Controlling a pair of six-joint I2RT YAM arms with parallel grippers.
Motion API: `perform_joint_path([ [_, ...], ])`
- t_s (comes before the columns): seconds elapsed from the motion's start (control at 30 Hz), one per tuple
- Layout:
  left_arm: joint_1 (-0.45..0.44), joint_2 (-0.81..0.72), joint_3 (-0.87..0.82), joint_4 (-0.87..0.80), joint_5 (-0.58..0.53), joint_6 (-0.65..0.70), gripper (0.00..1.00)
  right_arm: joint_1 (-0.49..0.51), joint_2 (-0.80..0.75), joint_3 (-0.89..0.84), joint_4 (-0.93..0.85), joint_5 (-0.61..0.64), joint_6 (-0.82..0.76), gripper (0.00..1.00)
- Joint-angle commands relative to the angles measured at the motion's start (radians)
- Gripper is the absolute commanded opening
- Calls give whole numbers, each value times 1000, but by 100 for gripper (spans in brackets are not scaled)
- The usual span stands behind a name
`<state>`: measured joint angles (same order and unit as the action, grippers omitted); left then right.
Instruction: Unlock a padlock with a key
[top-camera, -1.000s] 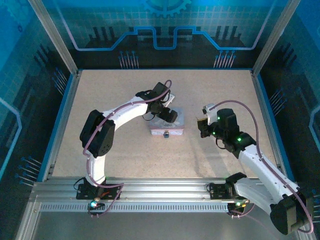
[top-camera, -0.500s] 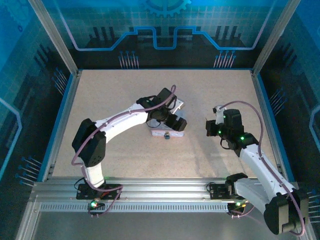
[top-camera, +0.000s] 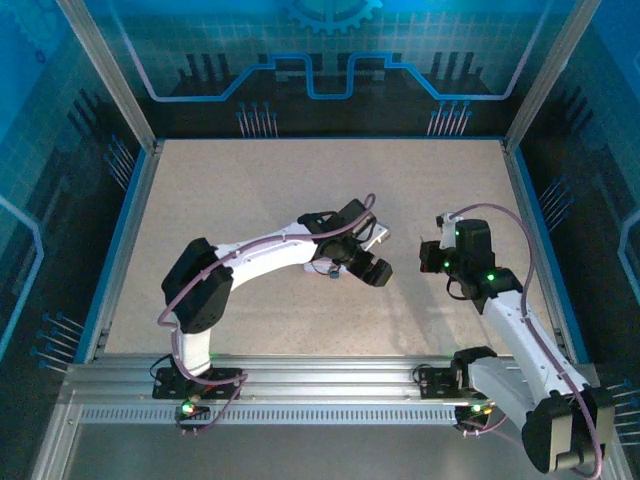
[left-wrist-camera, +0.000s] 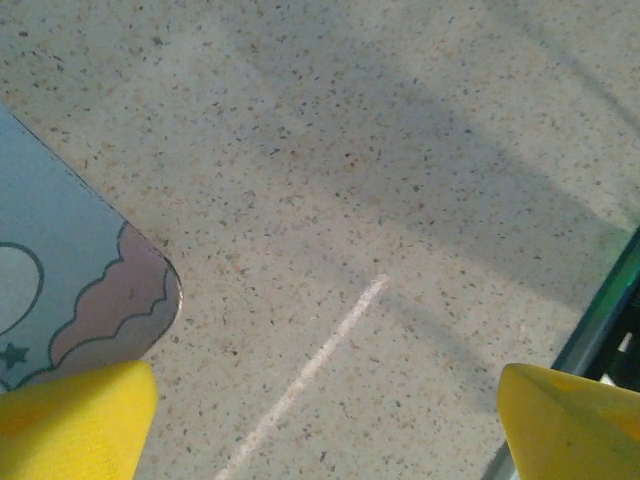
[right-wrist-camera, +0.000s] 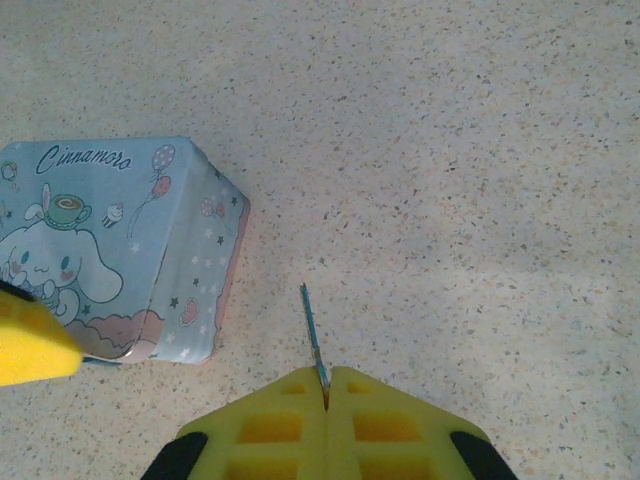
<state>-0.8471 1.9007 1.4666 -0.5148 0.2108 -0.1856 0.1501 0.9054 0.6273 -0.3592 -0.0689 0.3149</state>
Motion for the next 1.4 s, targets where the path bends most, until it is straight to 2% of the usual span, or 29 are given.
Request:
perform_joint_path([
  [0.0,3,29,43,24,-1,-11,90,-16,-12,-8,-17,-23,13,0],
  [0.43,3,16,69,25,-18,4,90,-18,8,-11,-1,-31,16,0],
  [0.83,3,112,124,-1,-53,23,91,-19,0,-11,-9,-32,15,0],
  [1.0,3,95,80,-21,-41,23,91,-19,-2,-12,-12,-31,13,0],
  [1.37,3,-58,-110,-11,-14,21,91,-20,1,-19,-12,-43,16,0],
])
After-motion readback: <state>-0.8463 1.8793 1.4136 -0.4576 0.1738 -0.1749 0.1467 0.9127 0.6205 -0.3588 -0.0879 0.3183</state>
